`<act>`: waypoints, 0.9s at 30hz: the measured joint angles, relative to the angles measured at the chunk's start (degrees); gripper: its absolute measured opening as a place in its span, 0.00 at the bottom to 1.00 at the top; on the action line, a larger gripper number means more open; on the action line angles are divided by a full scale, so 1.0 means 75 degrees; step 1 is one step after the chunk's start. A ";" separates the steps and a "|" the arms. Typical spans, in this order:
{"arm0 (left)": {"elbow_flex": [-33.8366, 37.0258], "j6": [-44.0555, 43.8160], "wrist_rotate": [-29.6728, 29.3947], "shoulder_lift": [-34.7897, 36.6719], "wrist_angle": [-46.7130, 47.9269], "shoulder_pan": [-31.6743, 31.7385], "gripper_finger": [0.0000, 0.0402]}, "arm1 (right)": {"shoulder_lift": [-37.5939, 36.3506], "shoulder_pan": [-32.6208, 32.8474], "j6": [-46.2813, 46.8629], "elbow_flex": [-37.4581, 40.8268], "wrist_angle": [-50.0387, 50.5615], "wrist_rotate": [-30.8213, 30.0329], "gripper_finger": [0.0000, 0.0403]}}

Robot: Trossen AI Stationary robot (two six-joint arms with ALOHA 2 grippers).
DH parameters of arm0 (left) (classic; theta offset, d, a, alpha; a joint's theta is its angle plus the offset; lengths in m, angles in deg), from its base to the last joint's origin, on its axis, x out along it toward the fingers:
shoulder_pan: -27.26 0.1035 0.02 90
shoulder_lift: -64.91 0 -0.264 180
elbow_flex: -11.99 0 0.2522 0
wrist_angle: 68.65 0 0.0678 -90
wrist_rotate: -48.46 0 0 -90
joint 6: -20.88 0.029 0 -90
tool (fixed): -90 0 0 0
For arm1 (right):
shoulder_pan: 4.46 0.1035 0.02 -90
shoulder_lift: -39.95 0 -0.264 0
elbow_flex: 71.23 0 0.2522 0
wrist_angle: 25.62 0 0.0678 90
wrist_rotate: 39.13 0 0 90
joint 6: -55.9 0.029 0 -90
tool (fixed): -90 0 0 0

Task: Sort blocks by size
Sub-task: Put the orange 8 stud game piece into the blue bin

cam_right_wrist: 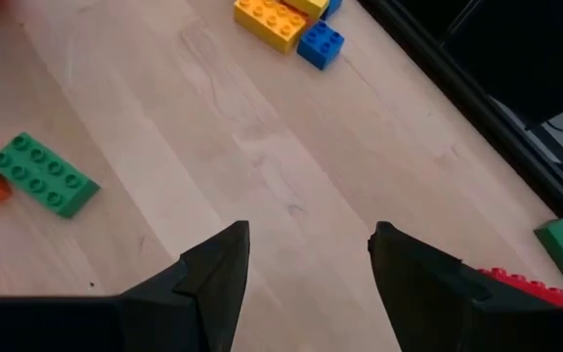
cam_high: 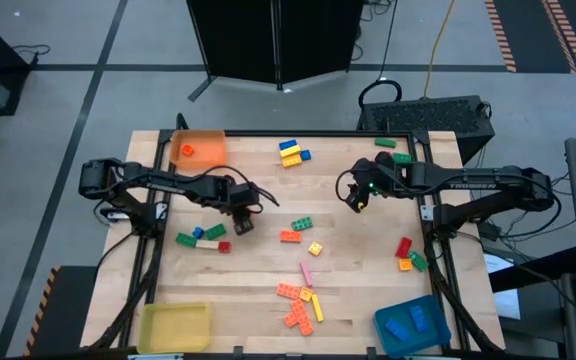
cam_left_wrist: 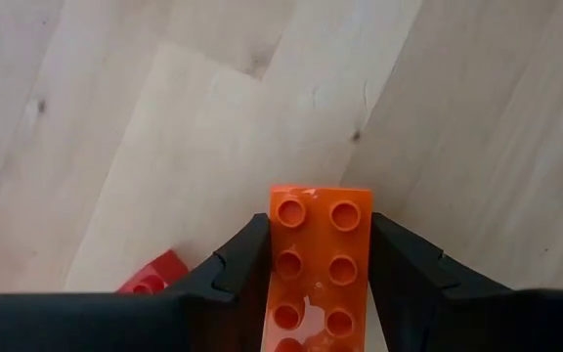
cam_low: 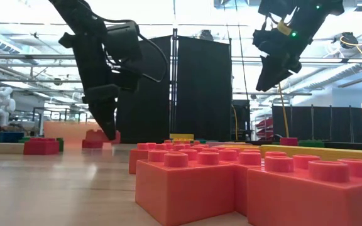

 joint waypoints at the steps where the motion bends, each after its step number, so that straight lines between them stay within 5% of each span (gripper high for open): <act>1: 0.0000 -0.0002 0.0001 0.0000 -0.0104 -0.0019 0.35 | 0.0000 0.0000 0.0000 0.0000 0.0001 0.0009 0.51; 27: 0.0000 0.1039 -0.0182 0.0009 -0.0625 -0.0847 0.35 | 0.0000 0.0208 0.0324 0.0006 0.0333 0.0422 0.51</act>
